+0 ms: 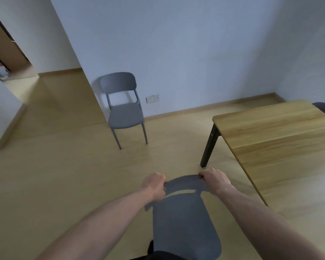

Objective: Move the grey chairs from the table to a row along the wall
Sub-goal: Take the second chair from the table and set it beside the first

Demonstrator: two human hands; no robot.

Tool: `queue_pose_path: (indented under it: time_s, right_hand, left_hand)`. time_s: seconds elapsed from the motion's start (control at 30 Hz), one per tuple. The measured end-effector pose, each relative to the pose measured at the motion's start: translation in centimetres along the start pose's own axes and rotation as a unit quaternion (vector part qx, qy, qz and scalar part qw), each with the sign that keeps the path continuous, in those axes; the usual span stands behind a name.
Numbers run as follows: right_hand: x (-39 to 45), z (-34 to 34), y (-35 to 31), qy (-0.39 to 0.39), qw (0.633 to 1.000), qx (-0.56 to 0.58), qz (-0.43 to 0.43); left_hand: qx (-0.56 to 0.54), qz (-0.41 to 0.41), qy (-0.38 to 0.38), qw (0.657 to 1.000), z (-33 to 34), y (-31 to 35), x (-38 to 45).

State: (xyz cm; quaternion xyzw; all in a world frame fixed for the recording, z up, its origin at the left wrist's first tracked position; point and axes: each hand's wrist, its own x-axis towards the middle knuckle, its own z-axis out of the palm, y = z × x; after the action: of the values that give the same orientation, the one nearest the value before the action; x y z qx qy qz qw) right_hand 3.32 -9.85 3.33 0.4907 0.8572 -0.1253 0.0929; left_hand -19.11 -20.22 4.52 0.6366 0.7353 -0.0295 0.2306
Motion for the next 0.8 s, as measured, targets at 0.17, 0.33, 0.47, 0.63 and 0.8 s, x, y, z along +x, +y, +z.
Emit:
queue_pose_path:
  time_s: [0.17,0.33,0.47,0.63,0.8]
  right_hand:
    - [3.9,-2.7,-2.6,0.02,0.999,-0.023,-0.014]
    - [7.3,-5.6,-3.7,0.034,0.998,-0.044,-0.009]
    - [10.8,-7.6,-3.4,0.042,0.998,-0.048,-0.014]
    - [17.2,-9.6,-1.3,0.045,0.998,-0.034,-0.032]
    - [25.1,-12.3,1.5,0.043,0.997,-0.018,-0.065]
  left_hand:
    - [0.0,0.018,0.044,0.999,-4.0,-3.6,2.5]
    - [0.002,0.03,0.054,0.998,-7.3,-5.6,6.2]
    - [0.02,0.032,0.067,0.997,-9.9,-6.1,9.9]
    - [0.023,0.026,0.072,0.997,-13.2,-6.3,16.1]
    - [0.02,-0.005,0.072,0.997,-16.6,-5.7,23.1]
